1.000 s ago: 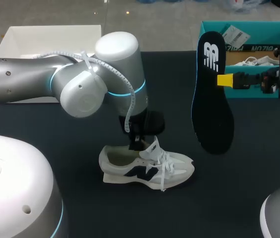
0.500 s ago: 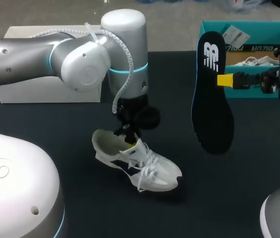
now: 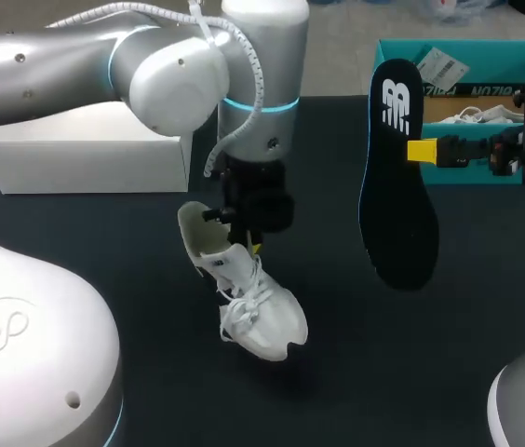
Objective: Take the shoe out of the shoebox, open the shoe tongue, remove and reinsert the insole, then place the shoe into the shoebox
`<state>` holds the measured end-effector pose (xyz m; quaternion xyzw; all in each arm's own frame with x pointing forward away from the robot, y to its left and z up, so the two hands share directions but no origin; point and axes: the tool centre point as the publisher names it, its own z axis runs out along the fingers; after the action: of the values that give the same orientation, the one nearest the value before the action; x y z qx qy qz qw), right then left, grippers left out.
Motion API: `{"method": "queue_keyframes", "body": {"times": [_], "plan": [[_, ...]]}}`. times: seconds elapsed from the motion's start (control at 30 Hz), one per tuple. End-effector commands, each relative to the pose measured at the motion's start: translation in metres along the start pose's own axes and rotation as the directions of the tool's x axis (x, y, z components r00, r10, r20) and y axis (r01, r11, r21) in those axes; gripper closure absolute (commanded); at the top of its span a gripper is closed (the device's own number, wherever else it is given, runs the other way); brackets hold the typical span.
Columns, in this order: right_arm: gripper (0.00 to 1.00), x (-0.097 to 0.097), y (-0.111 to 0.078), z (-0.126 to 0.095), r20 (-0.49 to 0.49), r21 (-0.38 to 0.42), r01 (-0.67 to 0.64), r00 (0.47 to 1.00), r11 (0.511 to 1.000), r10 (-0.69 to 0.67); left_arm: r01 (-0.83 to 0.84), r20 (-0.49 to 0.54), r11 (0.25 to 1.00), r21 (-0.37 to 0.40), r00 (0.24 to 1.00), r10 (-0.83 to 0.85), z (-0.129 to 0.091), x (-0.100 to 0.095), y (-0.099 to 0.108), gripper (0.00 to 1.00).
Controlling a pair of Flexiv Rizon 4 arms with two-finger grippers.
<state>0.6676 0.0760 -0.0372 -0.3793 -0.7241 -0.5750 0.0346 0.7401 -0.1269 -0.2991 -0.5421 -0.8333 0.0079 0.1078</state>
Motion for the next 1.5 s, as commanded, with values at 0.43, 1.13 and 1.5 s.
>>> {"method": "queue_keyframes", "body": {"times": [0.43,1.13,1.5], "plan": [[1.00,0.003,-0.008,-0.004,0.007,-0.010,0.000,1.000,1.000,0.000,-0.630,-0.209,0.771,-0.096,0.770,0.603,0.026,-0.026,0.018,1.00],[1.00,0.003,-0.008,-0.004,0.007,-0.010,0.000,1.000,1.000,0.000,-0.541,-0.222,0.833,-0.113,0.831,0.509,0.030,-0.068,0.018,1.00],[1.00,0.003,-0.008,-0.004,0.007,-0.010,0.000,1.000,1.000,0.000,-0.484,-0.239,0.862,-0.148,0.864,0.444,0.034,-0.081,0.032,1.00]]}}
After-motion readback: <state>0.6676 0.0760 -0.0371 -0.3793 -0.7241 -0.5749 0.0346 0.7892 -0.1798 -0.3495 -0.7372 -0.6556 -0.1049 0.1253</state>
